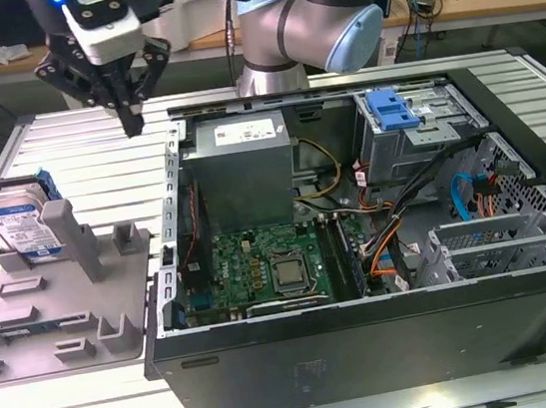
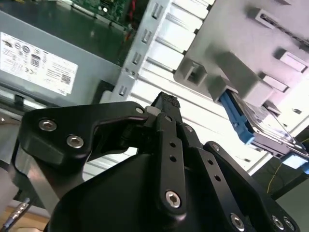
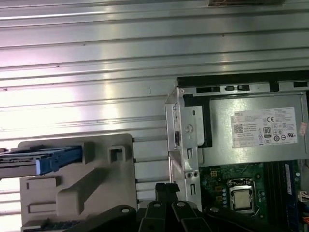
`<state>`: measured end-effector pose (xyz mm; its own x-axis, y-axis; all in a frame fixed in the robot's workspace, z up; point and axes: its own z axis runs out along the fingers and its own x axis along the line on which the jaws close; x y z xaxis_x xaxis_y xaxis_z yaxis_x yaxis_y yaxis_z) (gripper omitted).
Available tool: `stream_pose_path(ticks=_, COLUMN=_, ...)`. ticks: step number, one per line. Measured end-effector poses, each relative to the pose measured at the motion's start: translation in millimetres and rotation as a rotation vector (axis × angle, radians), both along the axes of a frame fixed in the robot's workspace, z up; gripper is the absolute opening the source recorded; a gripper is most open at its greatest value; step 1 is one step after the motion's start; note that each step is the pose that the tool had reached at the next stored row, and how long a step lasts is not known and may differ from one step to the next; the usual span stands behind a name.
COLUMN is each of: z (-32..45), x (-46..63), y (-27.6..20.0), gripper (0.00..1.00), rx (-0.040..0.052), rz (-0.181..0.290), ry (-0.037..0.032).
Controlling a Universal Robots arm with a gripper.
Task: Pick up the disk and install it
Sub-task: 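Reach for the disk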
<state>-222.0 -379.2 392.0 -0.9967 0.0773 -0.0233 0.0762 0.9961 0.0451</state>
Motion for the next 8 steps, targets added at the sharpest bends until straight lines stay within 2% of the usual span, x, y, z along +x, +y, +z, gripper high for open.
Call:
stream_pose_path(ticks=3, z=-1.1, x=-27.7, y=6.1, gripper=0.11, rx=0.0, rz=0.0, ry=0.0)
stream_pose_path(ticks=8, z=-2.4, x=-58.6, y=11.3, gripper=0.11, rx=0.0, rz=0.0, ry=0.0)
